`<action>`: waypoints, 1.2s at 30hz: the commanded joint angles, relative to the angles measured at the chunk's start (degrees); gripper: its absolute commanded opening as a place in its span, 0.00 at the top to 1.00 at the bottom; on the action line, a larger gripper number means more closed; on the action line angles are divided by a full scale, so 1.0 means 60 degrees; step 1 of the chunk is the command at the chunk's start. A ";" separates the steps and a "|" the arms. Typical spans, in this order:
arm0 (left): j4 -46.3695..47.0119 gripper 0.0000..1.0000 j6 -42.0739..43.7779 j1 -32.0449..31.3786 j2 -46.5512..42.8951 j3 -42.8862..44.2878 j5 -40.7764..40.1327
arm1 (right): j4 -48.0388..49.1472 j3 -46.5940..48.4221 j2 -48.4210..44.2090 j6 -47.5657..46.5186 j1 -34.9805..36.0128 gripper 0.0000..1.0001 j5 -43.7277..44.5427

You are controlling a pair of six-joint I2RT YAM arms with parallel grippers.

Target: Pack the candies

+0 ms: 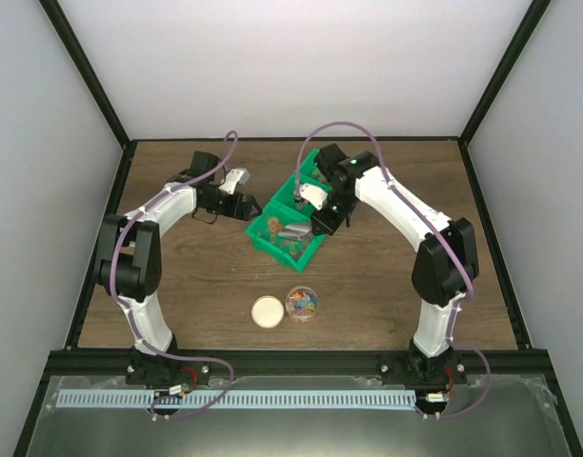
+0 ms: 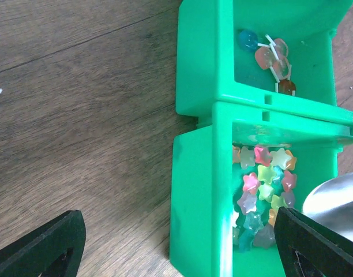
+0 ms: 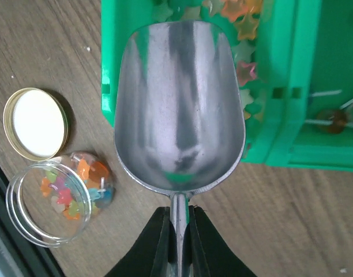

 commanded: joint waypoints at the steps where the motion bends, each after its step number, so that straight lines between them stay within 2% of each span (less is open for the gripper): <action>1: 0.0420 0.09 -0.0324 -0.0301 -0.0092 -0.0150 -0.0221 | -0.0062 -0.0165 0.0149 0.1231 0.0373 0.99 0.0098; 6: 0.0588 0.14 -0.0418 -0.0526 -0.0063 -0.0329 -0.0317 | 0.0194 -0.0045 0.0761 0.1414 0.0377 0.99 0.0984; 11: 0.0718 0.17 -0.0558 -0.0625 -0.0020 -0.0449 -0.0643 | 0.0928 -0.0585 0.1003 0.1463 0.0377 0.99 0.1503; 15: 0.0774 0.24 -0.0589 -0.0641 0.0049 -0.0519 -0.0574 | 0.1072 -0.0327 0.1411 0.1629 0.0385 0.99 0.1564; 24: 0.0737 0.52 -0.0448 -0.0820 0.0253 -0.0521 -0.0245 | 0.1227 0.0189 0.2329 0.1808 0.0496 0.99 0.1706; 29: 0.0692 0.63 -0.0264 -0.0905 0.0320 -0.0577 -0.0081 | 0.1581 0.0143 0.2632 0.1906 0.0576 0.99 0.1485; 32: 0.0659 0.69 -0.0190 -0.0931 0.0369 -0.0572 0.0065 | 0.2292 -0.0323 0.2542 0.2052 0.0569 0.99 0.1337; 36: 0.0574 0.75 -0.0071 -0.0938 0.0464 -0.0554 0.0223 | 0.4171 -0.1783 0.1945 0.2349 0.0564 0.99 0.1319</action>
